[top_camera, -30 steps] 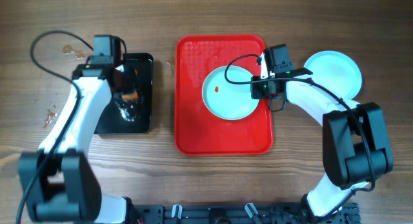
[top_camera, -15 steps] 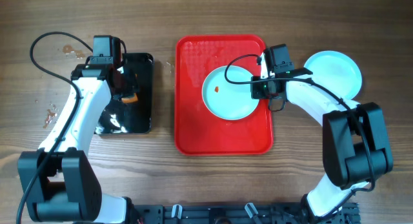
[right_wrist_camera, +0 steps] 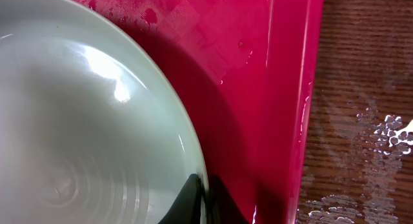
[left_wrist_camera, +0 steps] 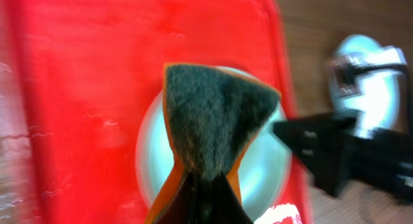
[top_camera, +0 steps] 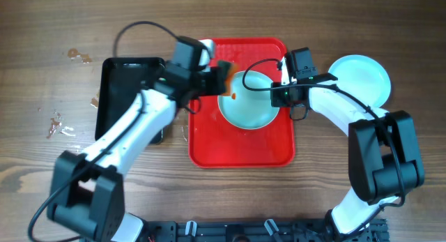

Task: Clean dirty plates on tray and stack at the side
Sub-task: 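Scrub the held plate with the sponge in the left gripper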

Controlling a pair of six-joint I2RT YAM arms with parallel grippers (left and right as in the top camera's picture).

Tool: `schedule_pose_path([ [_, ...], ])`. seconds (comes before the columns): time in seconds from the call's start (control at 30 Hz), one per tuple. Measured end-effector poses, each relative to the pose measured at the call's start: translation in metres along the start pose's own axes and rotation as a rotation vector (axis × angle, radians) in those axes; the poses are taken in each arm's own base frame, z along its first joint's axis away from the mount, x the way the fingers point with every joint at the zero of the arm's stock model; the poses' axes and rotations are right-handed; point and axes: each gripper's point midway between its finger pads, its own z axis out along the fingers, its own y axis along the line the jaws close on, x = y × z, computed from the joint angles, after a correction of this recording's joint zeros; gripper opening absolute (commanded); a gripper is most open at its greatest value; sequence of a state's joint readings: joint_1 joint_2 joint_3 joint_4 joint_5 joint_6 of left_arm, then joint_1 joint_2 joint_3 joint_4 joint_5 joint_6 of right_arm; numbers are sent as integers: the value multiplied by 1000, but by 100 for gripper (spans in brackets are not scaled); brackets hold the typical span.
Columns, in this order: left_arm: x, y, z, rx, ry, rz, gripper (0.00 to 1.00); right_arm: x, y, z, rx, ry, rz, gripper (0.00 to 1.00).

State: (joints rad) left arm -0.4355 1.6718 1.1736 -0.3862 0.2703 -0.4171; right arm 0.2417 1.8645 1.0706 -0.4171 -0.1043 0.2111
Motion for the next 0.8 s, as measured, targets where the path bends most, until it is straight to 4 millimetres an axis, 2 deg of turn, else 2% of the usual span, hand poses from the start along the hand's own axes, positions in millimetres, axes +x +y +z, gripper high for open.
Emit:
schedule_pose_path([
  [0.07,7,-18,18,40,12,-13,4,0,0,0,0,0,0,6],
  [0.17,23,-24,50,57,53,-46,4,0,0,0,0,0,0,6],
  [0.23,39,-22,70,50,101,-65,4,0,0,0,0,0,0,6],
  [0.37,56,-24,95,57,135,-67,4,0,0,0,0,0,0,6],
  [0.63,62,-2,110,-33,133,-1,4,0,1,0,-4,1,0,6],
  [0.8,55,15,110,-150,99,102,4,1,4,0,-19,4,0,5],
])
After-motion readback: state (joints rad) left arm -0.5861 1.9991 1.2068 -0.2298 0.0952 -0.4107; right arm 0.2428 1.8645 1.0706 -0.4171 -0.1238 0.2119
